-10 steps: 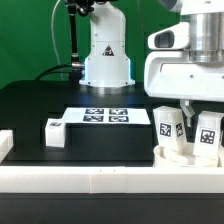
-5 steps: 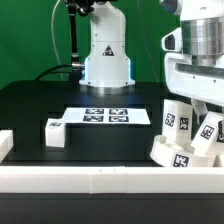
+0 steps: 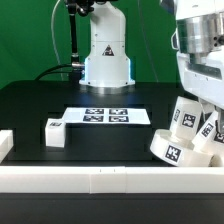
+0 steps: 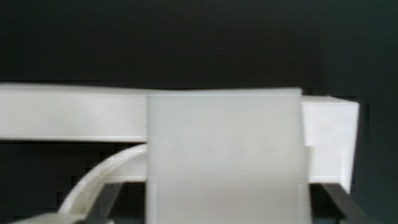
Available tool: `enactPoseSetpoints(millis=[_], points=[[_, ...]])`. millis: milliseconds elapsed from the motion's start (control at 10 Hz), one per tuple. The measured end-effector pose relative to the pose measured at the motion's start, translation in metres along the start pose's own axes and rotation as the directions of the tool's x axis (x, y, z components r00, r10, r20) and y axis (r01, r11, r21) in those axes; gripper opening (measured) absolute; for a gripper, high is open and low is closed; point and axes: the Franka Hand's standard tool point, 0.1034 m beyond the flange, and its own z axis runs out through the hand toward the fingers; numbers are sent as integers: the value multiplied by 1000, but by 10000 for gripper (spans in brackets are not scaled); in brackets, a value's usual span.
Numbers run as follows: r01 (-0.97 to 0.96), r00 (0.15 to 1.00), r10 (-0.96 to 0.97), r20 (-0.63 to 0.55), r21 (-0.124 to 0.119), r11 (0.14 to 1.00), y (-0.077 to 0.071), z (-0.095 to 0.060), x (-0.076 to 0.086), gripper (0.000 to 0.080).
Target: Assemble stool
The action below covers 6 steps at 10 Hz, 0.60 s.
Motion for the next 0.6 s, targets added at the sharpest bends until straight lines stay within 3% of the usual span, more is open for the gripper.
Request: enactPoseSetpoints(millis=[300,400,500,600], points=[[-97,995,97,18,2,995,1,1,0,343],[-64,998,64,18,2,998,0,0,0,424],[-16,1000,15,19,6,1000,-2,-4,1,555],[56,998,-56,18,20,998,-6,-13,4,555]])
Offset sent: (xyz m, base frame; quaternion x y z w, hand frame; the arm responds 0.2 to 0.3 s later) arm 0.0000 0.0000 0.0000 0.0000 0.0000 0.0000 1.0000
